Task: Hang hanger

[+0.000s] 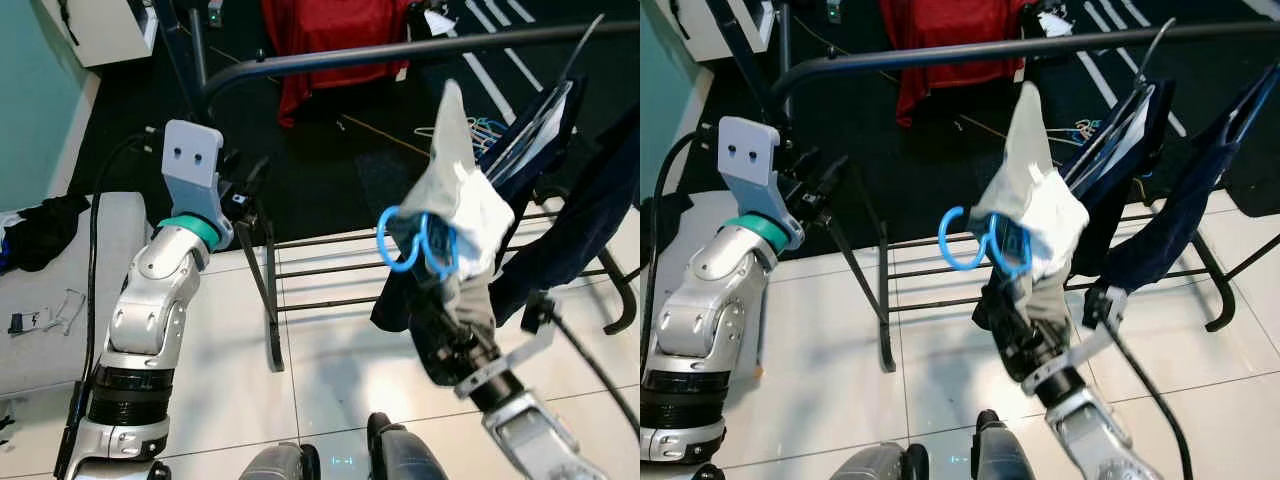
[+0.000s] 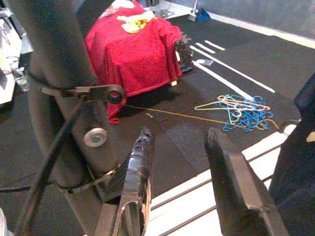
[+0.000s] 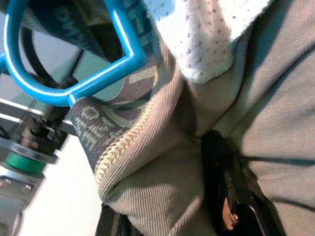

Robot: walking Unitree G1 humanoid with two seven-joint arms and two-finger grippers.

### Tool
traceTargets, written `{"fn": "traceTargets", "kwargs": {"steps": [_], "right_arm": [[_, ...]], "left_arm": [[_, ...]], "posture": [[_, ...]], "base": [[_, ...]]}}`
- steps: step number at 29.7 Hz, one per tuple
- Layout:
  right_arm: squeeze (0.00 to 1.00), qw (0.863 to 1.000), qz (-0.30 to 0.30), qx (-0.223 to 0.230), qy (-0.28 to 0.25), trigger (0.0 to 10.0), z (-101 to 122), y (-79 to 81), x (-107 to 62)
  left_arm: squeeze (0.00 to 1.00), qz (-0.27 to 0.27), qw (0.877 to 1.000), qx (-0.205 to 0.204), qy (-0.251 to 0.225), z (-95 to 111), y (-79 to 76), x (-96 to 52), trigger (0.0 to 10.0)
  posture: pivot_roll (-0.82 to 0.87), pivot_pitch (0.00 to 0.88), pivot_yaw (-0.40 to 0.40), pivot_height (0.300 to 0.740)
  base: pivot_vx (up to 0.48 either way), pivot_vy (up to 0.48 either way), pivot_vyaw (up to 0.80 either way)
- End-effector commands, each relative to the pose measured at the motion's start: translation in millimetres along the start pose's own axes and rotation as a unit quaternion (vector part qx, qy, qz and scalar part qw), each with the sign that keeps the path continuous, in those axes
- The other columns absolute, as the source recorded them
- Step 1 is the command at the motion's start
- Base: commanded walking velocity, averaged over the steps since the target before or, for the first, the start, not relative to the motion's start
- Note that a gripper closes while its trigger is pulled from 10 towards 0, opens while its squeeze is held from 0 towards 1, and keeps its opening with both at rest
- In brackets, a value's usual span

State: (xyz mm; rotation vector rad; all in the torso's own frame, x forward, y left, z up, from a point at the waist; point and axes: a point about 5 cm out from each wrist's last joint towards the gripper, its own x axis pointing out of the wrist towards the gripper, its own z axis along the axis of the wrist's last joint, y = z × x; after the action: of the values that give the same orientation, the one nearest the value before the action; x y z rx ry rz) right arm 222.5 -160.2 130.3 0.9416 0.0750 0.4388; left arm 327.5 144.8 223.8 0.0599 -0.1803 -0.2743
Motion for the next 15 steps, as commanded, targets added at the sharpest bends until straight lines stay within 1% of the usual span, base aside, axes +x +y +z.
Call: {"fn": "traceTargets", "kwargs": {"steps": [1,3,4,5,6,7,8,9,10,11,12,13,14,15], "right_arm": [[0.0,1.0,-0.001,0.013,-0.003,10.0,1,-1.8,-0.3],[0.0,0.998,0.028,0.048,-0.036,10.0,21,3.3,28.4],[0.0,0.998,0.028,0.048,-0.036,10.0,21,3.3,28.4],[0.0,0.997,0.035,0.063,-0.04,10.0,25,5.5,45.9],[0.0,0.996,0.034,0.074,-0.032,10.0,25,5.9,62.2],[0.0,0.996,0.032,0.079,-0.024,10.0,24,6.0,71.7],[0.0,0.996,0.032,0.079,-0.024,10.0,24,6.0,71.7],[0.0,0.996,0.03,0.085,-0.021,10.0,24,6.1,78.9],[0.0,0.996,0.03,0.085,-0.021,10.0,24,6.1,78.9],[0.0,0.996,0.022,0.086,-0.015,10.0,23,4.9,87.7],[0.0,0.996,0.022,0.086,-0.015,10.0,23,4.9,87.7],[0.0,0.996,0.016,0.085,-0.013,10.0,23,4.3,93.0],[0.0,0.996,0.016,0.085,-0.013,10.0,23,4.3,93.0],[0.0,0.997,0.015,0.081,-0.007,10.0,23,6.4,101.9]], "left_arm": [[0.0,-0.002,1.0,-0.001,0.011,-4,0.3,0.0,10.0],[0.0,-0.002,1.0,-0.004,0.005,-1,-0.6,0.6,10.0],[0.0,-0.002,1.0,-0.004,0.005,-1,-0.6,0.6,10.0],[0.0,-0.001,1.0,-0.006,0.002,1,-0.9,0.3,10.0],[0.0,-0.001,1.0,-0.007,-0.001,2,-1.4,-0.4,10.0],[0.0,-0.001,1.0,-0.007,-0.003,4,-1.8,-0.9,10.0],[0.0,-0.001,1.0,-0.007,-0.003,4,-1.8,-0.9,10.0],[0.0,-0.001,1.0,-0.008,-0.004,5,-2.1,-1.4,10.0],[0.0,-0.001,1.0,-0.008,-0.004,5,-2.1,-1.4,10.0],[0.0,0.0,1.0,-0.009,-0.006,6,-1.5,-2.0,10.0],[0.0,0.0,1.0,-0.009,-0.006,6,-1.5,-2.0,10.0],[0.0,0.0,1.0,-0.01,-0.007,7,-1.1,-2.3,10.0],[0.0,0.0,1.0,-0.01,-0.007,7,-1.1,-2.3,10.0],[0.0,0.0,1.0,-0.012,-0.009,8,-1.3,-2.5,10.0]], "posture": [[-0.07,0.136,0.156,0.74],[-0.06,0.133,0.149,0.74],[-0.06,0.133,0.149,0.74],[-0.06,0.135,0.147,0.74],[-0.05,0.134,0.146,0.74],[-0.05,0.134,0.146,0.74],[-0.05,0.134,0.146,0.74],[-0.04,0.136,0.141,0.74],[-0.04,0.136,0.141,0.74],[-0.04,0.137,0.14,0.74],[-0.04,0.137,0.14,0.74],[-0.04,0.137,0.14,0.74],[-0.04,0.137,0.14,0.74],[-0.04,0.14,0.137,0.74]], "base": [[0.0,0.0,0.0],[0.0,0.0,0.0],[0.0,0.0,0.0],[0.0,0.0,0.0],[0.0,0.0,0.0],[0.0,0.0,0.0],[0.0,0.0,0.0],[0.0,0.0,0.0],[0.0,0.0,0.0],[0.0,0.0,0.0],[0.0,0.0,0.0],[0.0,0.0,0.0],[0.0,0.0,0.0],[0.0,0.0,0.0]]}}
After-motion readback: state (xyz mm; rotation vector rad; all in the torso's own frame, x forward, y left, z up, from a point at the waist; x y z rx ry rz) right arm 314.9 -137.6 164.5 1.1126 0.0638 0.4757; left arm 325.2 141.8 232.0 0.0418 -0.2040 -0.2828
